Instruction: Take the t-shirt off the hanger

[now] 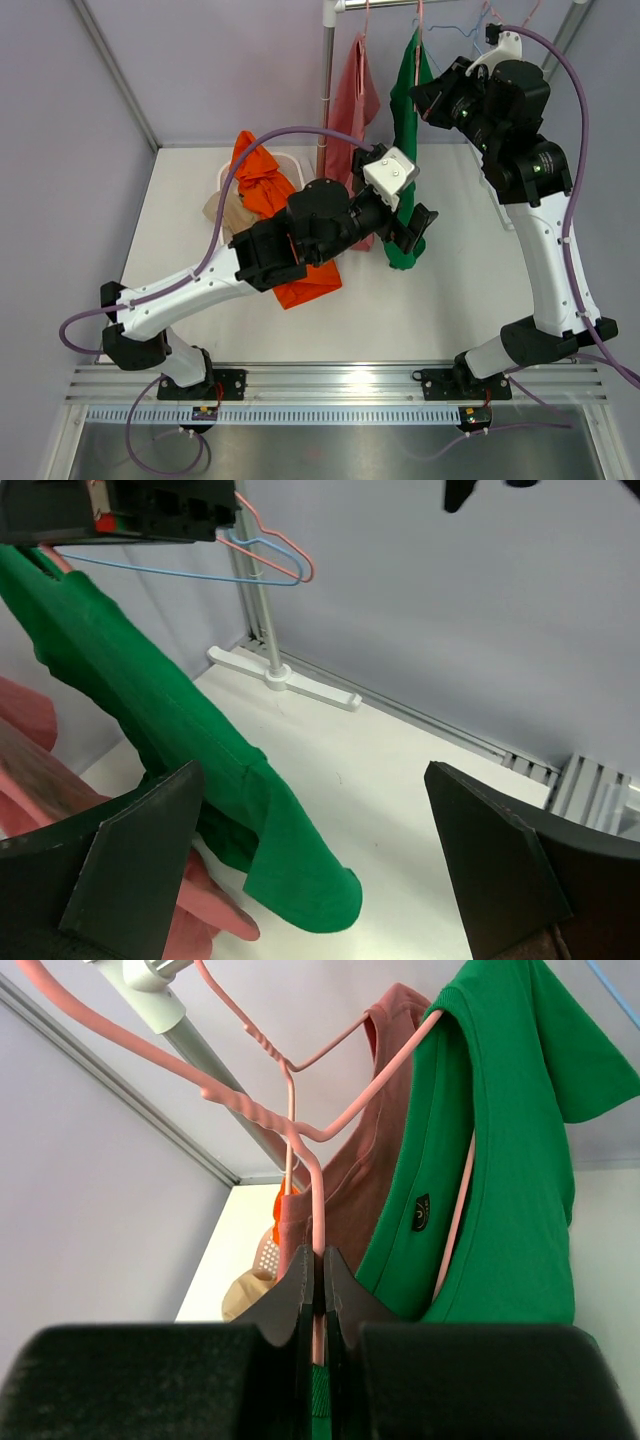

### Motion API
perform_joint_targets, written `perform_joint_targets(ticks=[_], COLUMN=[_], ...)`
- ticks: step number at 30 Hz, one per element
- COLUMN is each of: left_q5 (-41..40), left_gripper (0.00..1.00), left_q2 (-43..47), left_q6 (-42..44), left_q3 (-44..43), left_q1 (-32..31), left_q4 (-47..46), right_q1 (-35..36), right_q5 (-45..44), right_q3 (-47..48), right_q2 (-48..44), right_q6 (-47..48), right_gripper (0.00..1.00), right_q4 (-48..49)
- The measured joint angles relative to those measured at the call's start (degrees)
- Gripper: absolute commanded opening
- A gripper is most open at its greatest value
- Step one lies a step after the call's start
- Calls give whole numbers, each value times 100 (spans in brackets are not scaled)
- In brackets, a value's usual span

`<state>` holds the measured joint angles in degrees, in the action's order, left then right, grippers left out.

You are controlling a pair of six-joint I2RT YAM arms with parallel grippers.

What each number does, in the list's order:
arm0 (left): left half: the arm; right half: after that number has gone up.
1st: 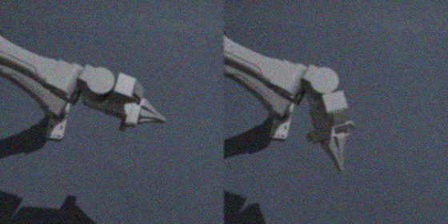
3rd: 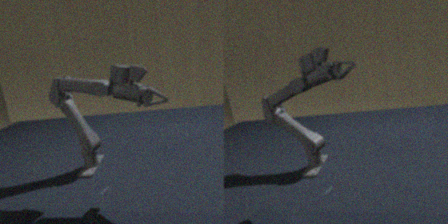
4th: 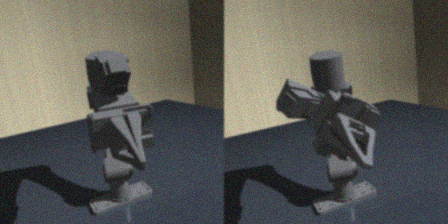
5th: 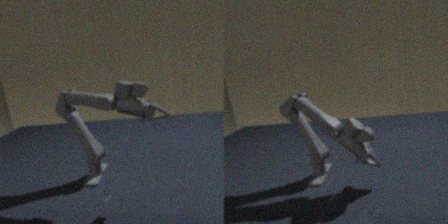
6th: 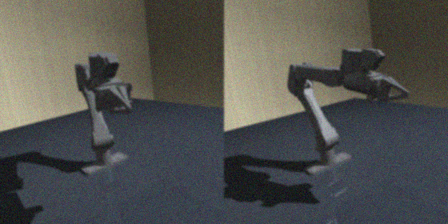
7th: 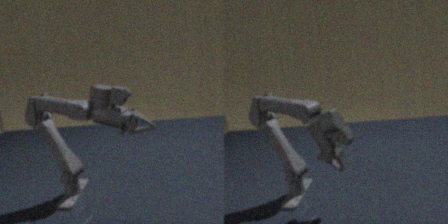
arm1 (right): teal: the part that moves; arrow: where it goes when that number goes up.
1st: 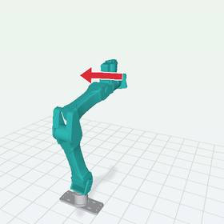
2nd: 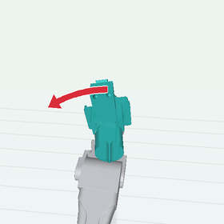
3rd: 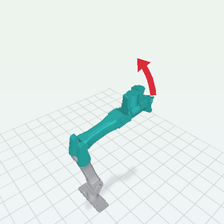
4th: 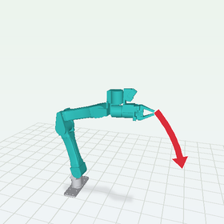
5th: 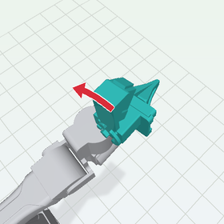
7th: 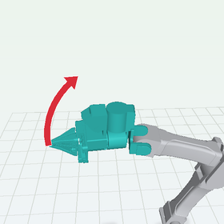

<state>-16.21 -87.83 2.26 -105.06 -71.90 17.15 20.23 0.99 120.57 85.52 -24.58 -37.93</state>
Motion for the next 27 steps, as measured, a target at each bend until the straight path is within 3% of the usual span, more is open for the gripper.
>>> perform_joint_targets(ticks=[10, 12, 14, 15, 17, 27], left_q5=[-564, -654, -745, -815, -920, -944], left_gripper=[99, 83, 46, 19, 1, 0], left_q2=[-94, -138, -160, -184, -256, -356], left_q6=[133, 160, 201, 245, 299, 354], left_q3=[776, 824, 911, 935, 942, 960], left_q1=[4, 4, 4, 4, 7, 0], left_q4=[-437, -492, -636, -686, -789, -896], right_q1=[52, 66, 68, 70, 79, 90], right_q5=[0, 0, 0, 2, -2, -251], right_q3=[295, 398, 492, 522, 553, 789], right_q2=[0, 0, 0, 0, -4, 50], right_q6=[-177, -184, -201, -208, -219, -114], right_gripper=[0, 0, 0, 0, 0, 0], right_q4=[-63, -120, -144, -144, -146, -507])
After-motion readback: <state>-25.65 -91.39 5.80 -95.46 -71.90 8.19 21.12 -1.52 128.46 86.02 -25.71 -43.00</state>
